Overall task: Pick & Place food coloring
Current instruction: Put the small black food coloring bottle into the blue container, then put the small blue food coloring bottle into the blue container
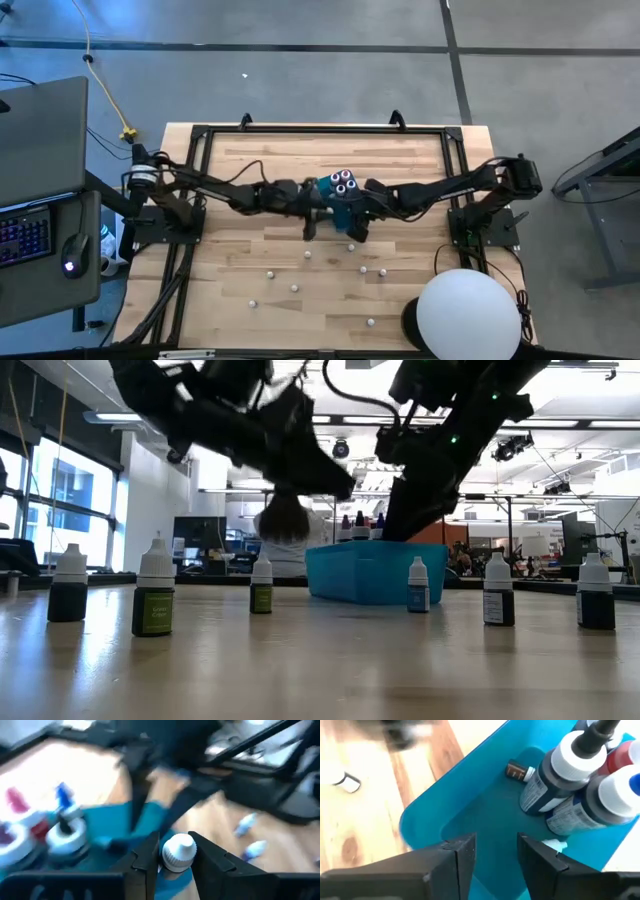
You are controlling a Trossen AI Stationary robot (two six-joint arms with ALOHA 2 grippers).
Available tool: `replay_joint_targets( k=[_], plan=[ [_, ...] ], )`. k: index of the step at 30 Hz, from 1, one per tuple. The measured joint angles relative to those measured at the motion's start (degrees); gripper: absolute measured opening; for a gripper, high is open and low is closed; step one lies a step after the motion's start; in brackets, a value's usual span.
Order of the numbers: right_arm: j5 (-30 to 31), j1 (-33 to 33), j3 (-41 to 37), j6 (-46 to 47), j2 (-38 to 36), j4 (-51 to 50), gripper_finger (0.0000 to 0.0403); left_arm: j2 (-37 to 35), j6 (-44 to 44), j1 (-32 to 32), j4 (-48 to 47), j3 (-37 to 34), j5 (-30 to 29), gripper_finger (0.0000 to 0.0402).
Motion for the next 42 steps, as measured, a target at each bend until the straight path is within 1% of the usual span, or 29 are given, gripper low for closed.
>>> replay_joint_targets(
  k=[3,7,10,13,15,17,20,23,25,27,29,32,37,42],
  plan=[
    [-0.38,0.94,0.0,-0.17,-1.39,-0.68,0.012,0.36,0.0,3.16,-0.46,-0.08,1.4,0.01],
    [-2.83,2.76,0.0,-0.12,-2.85,-0.29,0.0105,3.44,-0.03,6.31,-2.69,0.8,4.7,0.0101],
    [-6.12,4.54,0.0,-0.5,-3.0,0.17,0.0098,5.32,1.31,6.78,-2.86,2.94,5.17,0.0103],
    [-9.22,6.84,0.0,-1.32,-2.92,0.77,0.0095,5.49,3.07,6.62,-7.12,4.79,4.97,0.011],
    [-9.6,8.88,0.0,-1.52,-2.84,0.78,0.0096,5.54,4.34,6.6,-10.39,6.33,4.87,0.012],
    [-8.02,11.25,0.0,-3.34,-2.8,0.7,0.0102,5.54,5.32,6.6,-13.28,7.58,4.82,0.0133],
    [-3.77,14.55,0.0,-6.03,-2.8,0.71,0.0118,5.54,5.76,6.6,-16.04,8.84,3.28,0.0154],
    [1.0,16.53,0.0,-3.73,-2.42,0.83,0.014,5.51,5.79,6.62,-15.74,10.28,2.57,0.0164],
    [3.98,17.15,0.0,-1.41,-1.48,1.04,0.0157,5.51,5.76,6.63,-15.97,11.29,3.21,0.0165],
    [5.58,17.41,0.0,-0.1,0.27,1.02,0.0174,5.51,5.7,6.63,-16.27,12.68,4.12,0.0165],
    [6.51,17.4,0.0,0.83,2.19,0.99,0.0189,5.51,5.66,6.63,-16.97,13.94,5.06,0.0166],
    [6.34,17.3,0.0,1.97,4.67,1.14,0.0202,5.51,5.64,6.6,-18.96,15.45,5.26,0.0166],
    [5.9,17.25,0.0,2.04,7.69,1.9,0.0204,5.49,5.64,6.63,-19.41,15.86,5.26,0.0166],
    [5.4,15.74,0.0,2.03,9.38,5.81,0.0197,5.49,5.64,6.63,-19.44,15.91,5.28,0.0166]
  ],
)
